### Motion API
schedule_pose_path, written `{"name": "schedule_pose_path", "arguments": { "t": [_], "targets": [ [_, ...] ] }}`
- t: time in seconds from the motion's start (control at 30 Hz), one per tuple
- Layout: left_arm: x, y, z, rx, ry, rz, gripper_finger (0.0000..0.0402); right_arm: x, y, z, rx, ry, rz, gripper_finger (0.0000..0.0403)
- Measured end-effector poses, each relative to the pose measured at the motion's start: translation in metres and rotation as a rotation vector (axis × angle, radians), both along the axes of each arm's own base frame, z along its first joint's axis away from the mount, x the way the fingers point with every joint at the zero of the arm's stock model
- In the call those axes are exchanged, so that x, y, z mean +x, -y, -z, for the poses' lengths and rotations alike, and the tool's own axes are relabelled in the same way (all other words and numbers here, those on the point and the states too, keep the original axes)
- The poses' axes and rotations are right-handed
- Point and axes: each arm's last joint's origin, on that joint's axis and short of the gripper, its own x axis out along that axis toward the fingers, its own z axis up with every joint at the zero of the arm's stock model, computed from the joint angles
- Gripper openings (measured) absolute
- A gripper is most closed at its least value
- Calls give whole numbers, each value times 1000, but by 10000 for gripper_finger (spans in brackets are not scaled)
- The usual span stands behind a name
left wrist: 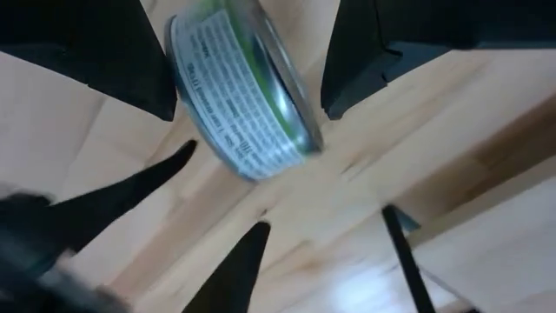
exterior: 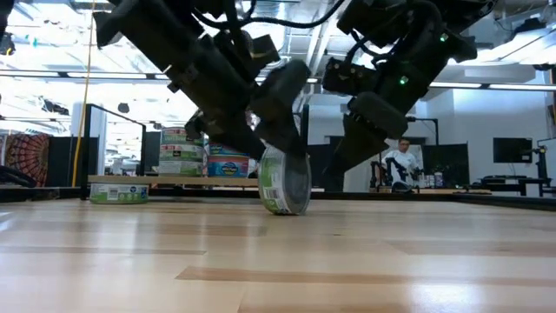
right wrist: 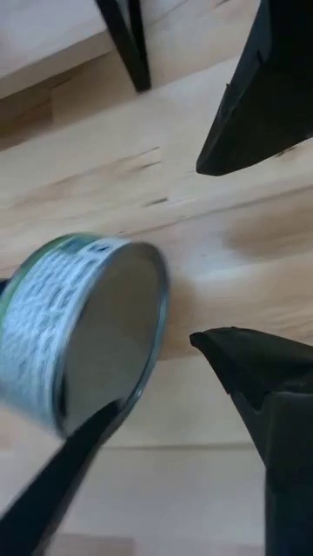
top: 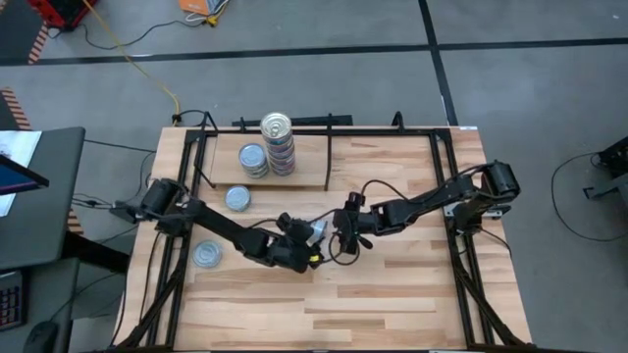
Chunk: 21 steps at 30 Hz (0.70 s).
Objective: Stack canned seafood by type on shelf
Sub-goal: Stack the green tuna can on top of the green tuna cans on the shelf
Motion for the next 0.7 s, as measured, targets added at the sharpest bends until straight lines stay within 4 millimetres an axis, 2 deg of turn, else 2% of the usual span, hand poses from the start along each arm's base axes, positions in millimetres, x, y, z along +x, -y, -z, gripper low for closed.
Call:
{"name": "schedule_pose_path", "arguments": {
  "t": [0.17,0.33,0.47,0.63,0.7],
  "targets": [
    [6,-4,10,-12,-54,-18,277,2,-1,-1,8,26,3,325],
    [3,-8,14,-1,-113,-14,267,1,-1,-1,9,21,5,325],
    [3,-9,14,53,-163,39,222,1,-2,-1,8,19,1,325],
    [-1,-10,17,118,-236,106,134,0,-2,0,12,0,-2,325],
    [-3,-10,13,106,-270,158,126,-4,-1,-1,17,-24,3,325]
  ]
}}
